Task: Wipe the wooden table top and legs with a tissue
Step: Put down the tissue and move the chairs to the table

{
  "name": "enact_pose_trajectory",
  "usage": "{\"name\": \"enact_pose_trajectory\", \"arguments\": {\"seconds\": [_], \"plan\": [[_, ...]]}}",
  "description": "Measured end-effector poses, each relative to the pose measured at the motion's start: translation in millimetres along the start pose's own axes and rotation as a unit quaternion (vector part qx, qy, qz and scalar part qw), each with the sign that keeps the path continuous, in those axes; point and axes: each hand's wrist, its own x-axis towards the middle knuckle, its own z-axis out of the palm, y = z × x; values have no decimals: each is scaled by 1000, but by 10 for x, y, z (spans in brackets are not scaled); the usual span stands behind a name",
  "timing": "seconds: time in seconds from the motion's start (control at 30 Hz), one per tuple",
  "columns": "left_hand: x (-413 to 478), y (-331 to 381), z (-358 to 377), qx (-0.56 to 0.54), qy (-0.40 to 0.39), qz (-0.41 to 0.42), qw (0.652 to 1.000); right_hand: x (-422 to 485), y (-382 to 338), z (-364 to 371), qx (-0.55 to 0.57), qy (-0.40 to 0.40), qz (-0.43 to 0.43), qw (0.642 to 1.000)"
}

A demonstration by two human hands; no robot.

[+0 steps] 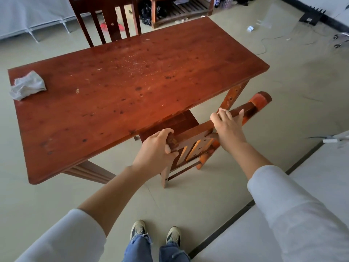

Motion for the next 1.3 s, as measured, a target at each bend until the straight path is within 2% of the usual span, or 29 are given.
{"name": "enact_pose_trajectory", "arguments": {"seconds": [0.27, 0.7, 0.9, 1.13, 1.3], "plan": [[105, 98, 45, 8, 4, -21, 1000, 124, 57, -71, 5, -22, 6, 1000], [-43, 90, 54, -10, 17, -48, 999, 260, -5, -102, 1, -35, -68, 997], [77, -131, -117, -14, 8, -43, 999, 391, -181, -111, -6, -25, -65, 998], [61, -304, -230, -24, 4, -40, 999, 376, -430, -184, -74, -49, -41, 995], [88, -375, -309, -27, 7, -36, 999, 370, -526, -235, -75, -56, -31, 995]]}}
